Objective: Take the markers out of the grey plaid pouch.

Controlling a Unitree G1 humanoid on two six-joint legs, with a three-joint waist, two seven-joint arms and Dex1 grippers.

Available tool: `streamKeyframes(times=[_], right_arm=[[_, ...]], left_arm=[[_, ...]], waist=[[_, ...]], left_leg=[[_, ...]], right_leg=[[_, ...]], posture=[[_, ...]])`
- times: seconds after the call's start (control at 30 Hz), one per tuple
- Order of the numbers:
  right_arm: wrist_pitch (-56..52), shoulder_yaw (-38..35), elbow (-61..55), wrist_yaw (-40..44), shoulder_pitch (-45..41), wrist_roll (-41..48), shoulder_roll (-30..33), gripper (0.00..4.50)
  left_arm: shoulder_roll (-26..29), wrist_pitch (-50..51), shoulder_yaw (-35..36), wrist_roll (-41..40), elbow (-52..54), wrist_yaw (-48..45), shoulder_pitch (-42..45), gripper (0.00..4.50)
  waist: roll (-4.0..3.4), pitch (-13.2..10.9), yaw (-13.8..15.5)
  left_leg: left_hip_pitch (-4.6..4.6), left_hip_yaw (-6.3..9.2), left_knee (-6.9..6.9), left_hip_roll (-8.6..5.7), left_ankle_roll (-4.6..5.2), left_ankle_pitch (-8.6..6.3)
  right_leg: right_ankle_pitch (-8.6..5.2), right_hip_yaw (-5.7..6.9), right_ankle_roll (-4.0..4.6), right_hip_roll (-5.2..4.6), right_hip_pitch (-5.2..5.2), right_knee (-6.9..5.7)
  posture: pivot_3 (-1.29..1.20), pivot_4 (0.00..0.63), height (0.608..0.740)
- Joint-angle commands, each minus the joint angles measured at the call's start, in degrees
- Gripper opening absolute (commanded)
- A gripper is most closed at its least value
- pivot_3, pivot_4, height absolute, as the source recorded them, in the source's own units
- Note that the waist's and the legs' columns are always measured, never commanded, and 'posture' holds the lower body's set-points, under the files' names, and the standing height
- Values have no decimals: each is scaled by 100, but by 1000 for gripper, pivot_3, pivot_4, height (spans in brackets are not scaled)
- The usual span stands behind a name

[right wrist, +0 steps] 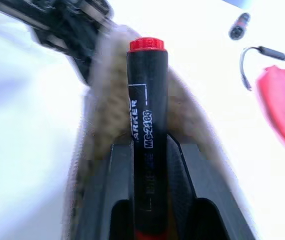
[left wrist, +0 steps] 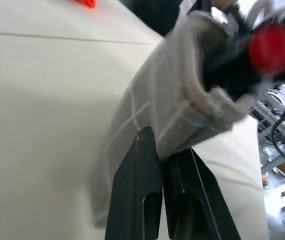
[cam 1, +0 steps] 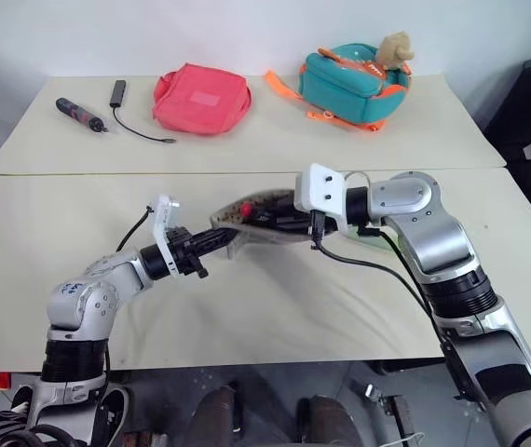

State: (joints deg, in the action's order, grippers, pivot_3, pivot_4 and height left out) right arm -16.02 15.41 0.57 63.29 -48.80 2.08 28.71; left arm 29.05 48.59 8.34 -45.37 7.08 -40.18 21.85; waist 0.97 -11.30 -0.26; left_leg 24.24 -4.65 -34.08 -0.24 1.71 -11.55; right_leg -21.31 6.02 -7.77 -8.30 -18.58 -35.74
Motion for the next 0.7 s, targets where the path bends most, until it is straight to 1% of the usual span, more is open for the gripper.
streamKeyframes(times=[0.03,0.13,0.27,0.3,0.33,0.4,0.47,0.5,0.57,0.63,0.7], right_arm=[[-1,-85,-59,-51,-34,102,8,545],[-328,-344,-298,52,-15,578,-66,545],[-1073,-847,-731,-47,-137,1531,-262,545],[-1247,-977,-823,-119,-196,1734,-317,545],[-1523,-1230,-929,-285,-297,2124,-478,545],[-1911,-1676,-1046,-641,-499,2747,-769,545],[-2208,-1976,-1074,-909,-633,3144,-910,545],[-2319,-2048,-1080,-935,-661,3227,-828,545],[-2412,-2117,-981,-868,-625,3137,-377,545],[-2174,-1850,-886,-573,-408,2713,266,545],[-1775,-1247,-923,-30,118,2079,1179,545]], left_arm=[[26,-206,13,88,260,-30,28,0],[-43,-630,80,543,-71,254,116,0],[-132,-859,150,711,-161,394,162,0],[-142,-891,141,752,-151,413,163,0],[-119,-935,109,825,-147,408,165,0],[26,-1090,-17,1043,-187,265,172,0],[167,-1312,-56,1289,-351,184,237,0],[234,-1414,-7,1360,-478,157,308,0],[389,-1567,199,1428,-825,125,512,0],[503,-1706,282,1518,-980,101,586,0],[549,-1759,349,1554,-959,134,567,0]], waist=[[1,0,20],[0,0,11],[0,0,5],[0,0,0],[0,0,0],[0,0,-10],[0,0,-8],[0,0,-5],[2,1,16],[6,1,47],[8,2,66]], left_leg=[[1,1,0,0,-2,-1],[1,1,0,-1,-6,-3],[1,1,0,0,-1,-1],[1,1,1,1,-1,-1],[1,1,2,1,-1,-1],[1,1,3,2,-1,-1],[1,1,6,2,-2,-1],[0,1,5,2,-3,-2],[0,1,6,1,-26,-17],[4,1,4,-5,-24,-19],[6,-4,5,-12,-12,-26]], right_leg=[[0,1,0,-1,-1,1],[0,1,0,-2,0,1],[0,2,0,-1,0,0],[0,3,0,-1,0,0],[0,2,1,-1,-2,-1],[0,3,1,0,-2,-3],[1,2,2,0,-4,-9],[1,3,2,-1,-5,-10],[2,4,3,-1,-5,-5],[2,9,2,-8,-6,-1],[7,8,-8,-18,-5,12]], posture=[[0,150,740],[0,150,740],[0,150,740],[0,150,740],[0,150,740],[0,150,740],[0,150,740],[0,150,740],[0,150,740],[0,150,740],[0,150,740]])
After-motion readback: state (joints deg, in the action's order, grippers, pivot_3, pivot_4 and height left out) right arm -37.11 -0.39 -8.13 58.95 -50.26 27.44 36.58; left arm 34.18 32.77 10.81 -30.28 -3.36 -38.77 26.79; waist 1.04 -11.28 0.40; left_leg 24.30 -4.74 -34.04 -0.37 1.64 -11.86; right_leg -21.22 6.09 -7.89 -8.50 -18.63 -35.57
